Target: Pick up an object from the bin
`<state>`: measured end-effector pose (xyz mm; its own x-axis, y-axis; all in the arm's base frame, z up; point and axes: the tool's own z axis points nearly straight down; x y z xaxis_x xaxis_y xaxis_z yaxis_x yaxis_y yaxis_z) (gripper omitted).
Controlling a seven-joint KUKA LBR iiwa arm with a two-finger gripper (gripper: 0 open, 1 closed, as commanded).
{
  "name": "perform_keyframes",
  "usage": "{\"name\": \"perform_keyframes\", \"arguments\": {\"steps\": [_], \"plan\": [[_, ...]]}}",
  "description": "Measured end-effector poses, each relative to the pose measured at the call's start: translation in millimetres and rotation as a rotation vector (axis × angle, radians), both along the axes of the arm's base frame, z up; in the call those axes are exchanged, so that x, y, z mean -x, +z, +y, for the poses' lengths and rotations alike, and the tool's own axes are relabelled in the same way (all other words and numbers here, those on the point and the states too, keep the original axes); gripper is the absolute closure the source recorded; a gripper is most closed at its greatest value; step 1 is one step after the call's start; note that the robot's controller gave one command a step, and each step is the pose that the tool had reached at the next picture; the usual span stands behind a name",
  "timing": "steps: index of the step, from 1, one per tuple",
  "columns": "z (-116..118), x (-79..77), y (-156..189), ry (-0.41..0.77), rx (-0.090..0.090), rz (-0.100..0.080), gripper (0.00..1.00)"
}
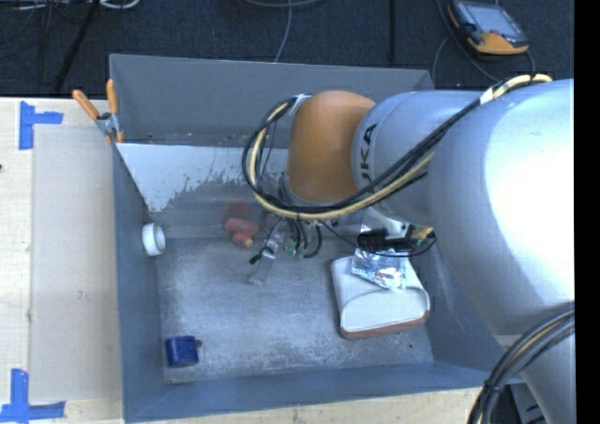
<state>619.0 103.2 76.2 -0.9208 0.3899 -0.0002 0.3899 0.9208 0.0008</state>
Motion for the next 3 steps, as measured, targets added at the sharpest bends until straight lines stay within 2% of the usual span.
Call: {"name": "perform_keyframes", "arguments": {"steps": [1,2,3], "plan": [[17,-1.2,-7,-0.045,-0.001,0.001,0.00],[16,-1.4,-6,-0.047,0.000,0.000,1.00],[107,12.3,133,-0.085,-0.004,-0.007,1.00]]}}
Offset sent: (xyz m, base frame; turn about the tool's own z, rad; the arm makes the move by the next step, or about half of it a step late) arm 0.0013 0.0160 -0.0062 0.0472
